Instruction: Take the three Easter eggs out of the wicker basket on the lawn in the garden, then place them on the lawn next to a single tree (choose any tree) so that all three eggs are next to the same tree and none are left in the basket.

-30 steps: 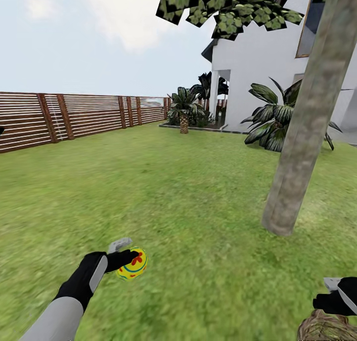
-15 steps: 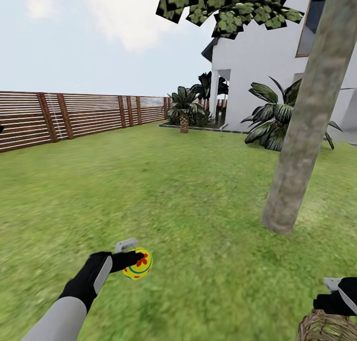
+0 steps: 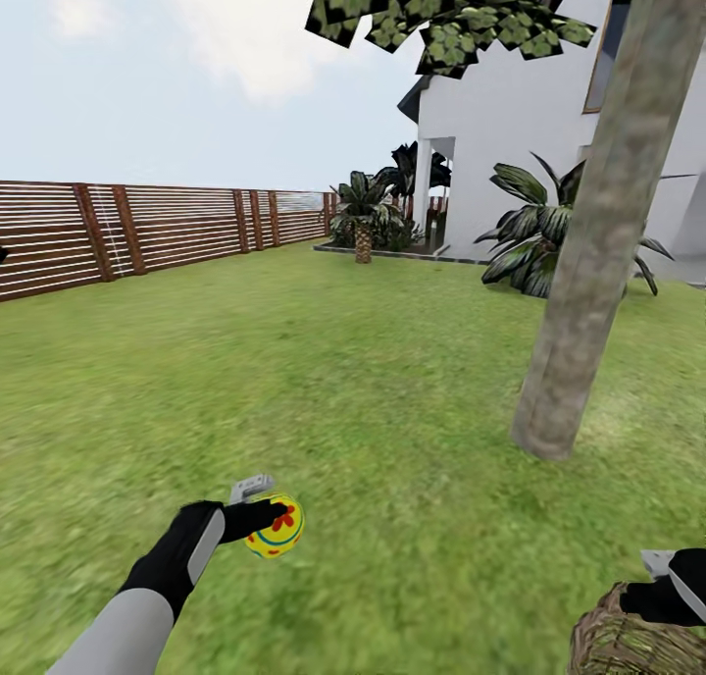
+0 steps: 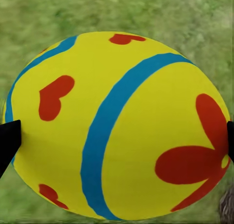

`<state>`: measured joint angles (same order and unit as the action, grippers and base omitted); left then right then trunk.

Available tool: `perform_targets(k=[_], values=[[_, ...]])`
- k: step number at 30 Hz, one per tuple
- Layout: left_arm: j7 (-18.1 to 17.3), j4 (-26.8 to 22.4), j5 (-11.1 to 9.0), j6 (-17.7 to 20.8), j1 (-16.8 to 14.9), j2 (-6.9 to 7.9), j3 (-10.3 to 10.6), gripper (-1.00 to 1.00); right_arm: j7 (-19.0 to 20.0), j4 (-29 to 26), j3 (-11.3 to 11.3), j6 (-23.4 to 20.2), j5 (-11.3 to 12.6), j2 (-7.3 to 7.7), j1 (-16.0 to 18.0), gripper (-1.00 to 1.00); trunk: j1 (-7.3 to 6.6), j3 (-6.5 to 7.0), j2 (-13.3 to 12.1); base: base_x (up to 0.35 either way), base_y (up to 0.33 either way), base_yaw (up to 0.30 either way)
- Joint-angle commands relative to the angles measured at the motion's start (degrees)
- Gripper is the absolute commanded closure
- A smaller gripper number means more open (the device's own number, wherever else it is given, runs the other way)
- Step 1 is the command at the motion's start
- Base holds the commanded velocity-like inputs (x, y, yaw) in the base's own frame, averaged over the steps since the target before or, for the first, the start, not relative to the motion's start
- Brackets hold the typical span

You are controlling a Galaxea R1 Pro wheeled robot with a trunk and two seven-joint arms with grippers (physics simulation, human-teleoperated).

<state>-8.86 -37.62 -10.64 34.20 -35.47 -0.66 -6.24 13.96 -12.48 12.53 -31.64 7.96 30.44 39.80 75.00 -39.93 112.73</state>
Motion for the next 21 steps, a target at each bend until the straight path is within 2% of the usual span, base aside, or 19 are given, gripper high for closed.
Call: perform_targets(k=[1,5,11,21], values=[[-0.19,0.46,-0.08,0.43,-0.03,-0.10,-0.36,1.00,0.02,-0.09,0.48,-0.27,0.57,0.06,0.02,-1.00,-0.02,-0.06,0.03,-0.180,-0.205,0.000],[-0.19,1.19,-0.14,0.35,-0.03,-0.19,-0.28,1.00,0.02,-0.09,0.48,-0.27,0.57,0.06,0.02,-1.00,-0.02,-0.06,0.03,-0.149,-0.186,0.000],[-0.19,1.23,-0.43,0.34,-0.03,-0.22,-0.35,1.00,0.02,-0.09,0.51,-0.32,0.57,0.03,0.02,-1.00,-0.02,-0.06,0.03,-0.009,-0.011,0.000],[-0.12,1.24,-0.08,0.42,-0.03,-0.21,-0.35,1.00,0.02,-0.10,0.57,-0.35,0.57,-0.23,0.02,-1.00,2.17,-1.86,4.04,0.000,0.000,0.000]])
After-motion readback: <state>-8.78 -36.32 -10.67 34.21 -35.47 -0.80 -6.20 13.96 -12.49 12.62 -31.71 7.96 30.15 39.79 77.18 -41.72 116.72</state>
